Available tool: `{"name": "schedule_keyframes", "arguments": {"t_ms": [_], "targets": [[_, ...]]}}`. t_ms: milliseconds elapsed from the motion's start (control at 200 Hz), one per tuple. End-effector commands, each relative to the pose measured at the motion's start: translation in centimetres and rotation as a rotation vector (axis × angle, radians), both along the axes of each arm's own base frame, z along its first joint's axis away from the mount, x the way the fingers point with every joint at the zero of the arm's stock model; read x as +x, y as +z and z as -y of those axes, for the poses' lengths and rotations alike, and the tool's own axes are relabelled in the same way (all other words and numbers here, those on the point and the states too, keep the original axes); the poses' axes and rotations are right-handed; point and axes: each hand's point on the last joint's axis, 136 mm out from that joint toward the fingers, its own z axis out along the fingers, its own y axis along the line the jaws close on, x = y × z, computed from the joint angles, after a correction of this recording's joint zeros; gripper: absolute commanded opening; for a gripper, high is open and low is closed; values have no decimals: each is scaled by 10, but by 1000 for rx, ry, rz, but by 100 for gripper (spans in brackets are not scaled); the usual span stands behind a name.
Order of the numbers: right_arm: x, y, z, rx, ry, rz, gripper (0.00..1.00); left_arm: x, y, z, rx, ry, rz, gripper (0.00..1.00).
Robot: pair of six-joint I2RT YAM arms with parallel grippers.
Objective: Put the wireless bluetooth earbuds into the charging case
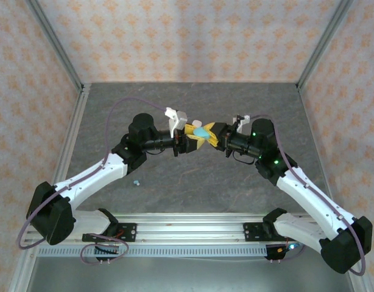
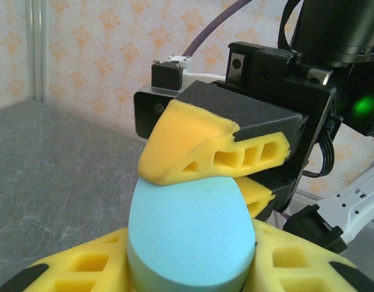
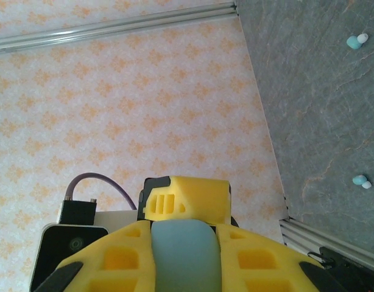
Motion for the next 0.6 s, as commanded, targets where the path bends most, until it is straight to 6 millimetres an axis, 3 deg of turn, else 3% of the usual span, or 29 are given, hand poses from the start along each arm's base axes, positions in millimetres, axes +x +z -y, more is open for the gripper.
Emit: {"name": "schedule_keyframes", "arguments": {"t_ms": [0, 85, 230, 340, 470, 595], "targets": [[-7, 24, 0, 67, 23, 52, 10, 5, 11, 2, -5, 3, 21, 35], [-7, 25, 0, 65, 24, 64, 14, 6, 10, 1, 0, 6, 20, 28], [-12, 36, 4, 10, 32, 185, 45, 2, 11, 1, 28, -6, 7, 17], [-19, 42, 21, -148, 27, 321, 57, -5, 14, -4, 49, -30, -3, 16], [-36, 56, 52, -439, 19, 548, 64, -18, 25, -13, 50, -66, -14, 16], [-54, 71, 49, -506, 113, 705, 65, -33, 35, -20, 69, -109, -21, 16]]}}
